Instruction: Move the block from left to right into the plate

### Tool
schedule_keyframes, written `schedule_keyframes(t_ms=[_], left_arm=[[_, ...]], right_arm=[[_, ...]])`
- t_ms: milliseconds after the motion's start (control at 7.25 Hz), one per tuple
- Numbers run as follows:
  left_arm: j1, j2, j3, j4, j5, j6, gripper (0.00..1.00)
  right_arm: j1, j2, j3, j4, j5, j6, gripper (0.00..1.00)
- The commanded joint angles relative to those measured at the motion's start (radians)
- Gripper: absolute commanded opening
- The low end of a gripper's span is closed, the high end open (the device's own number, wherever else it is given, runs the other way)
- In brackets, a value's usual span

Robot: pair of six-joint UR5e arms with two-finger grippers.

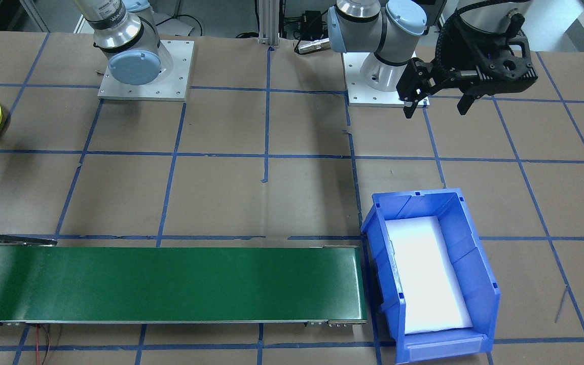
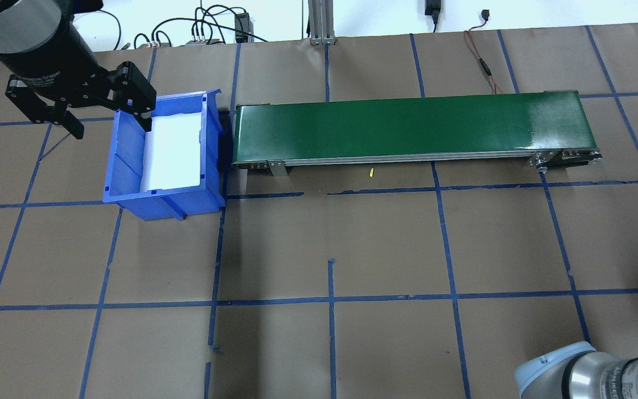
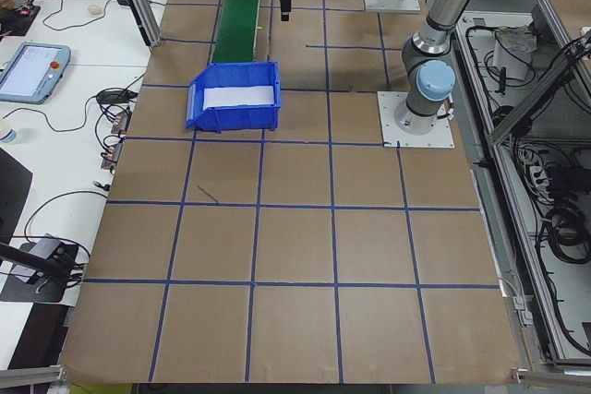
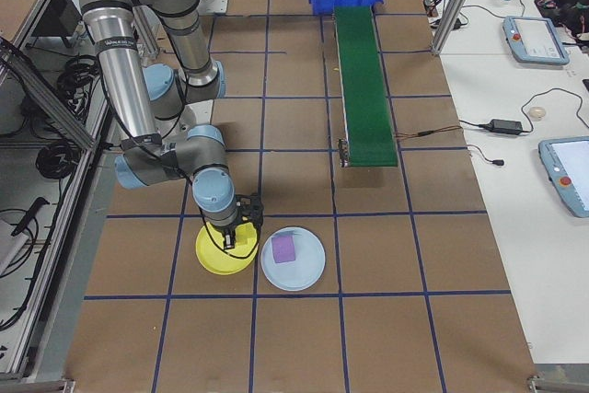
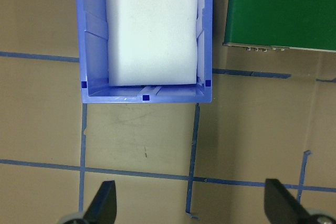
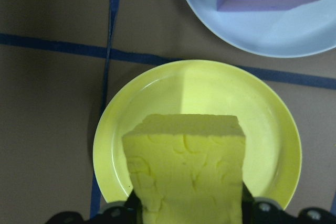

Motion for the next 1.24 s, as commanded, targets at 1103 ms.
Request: schedule_keyframes(t_ms=[1103], left_arm=[[0.000,0.000,-0.002,0.002,0.000,-0.002,1.00]], right_arm=[[0.417,-0.016,-0.106,0.085,0.115,0.424,0.99]])
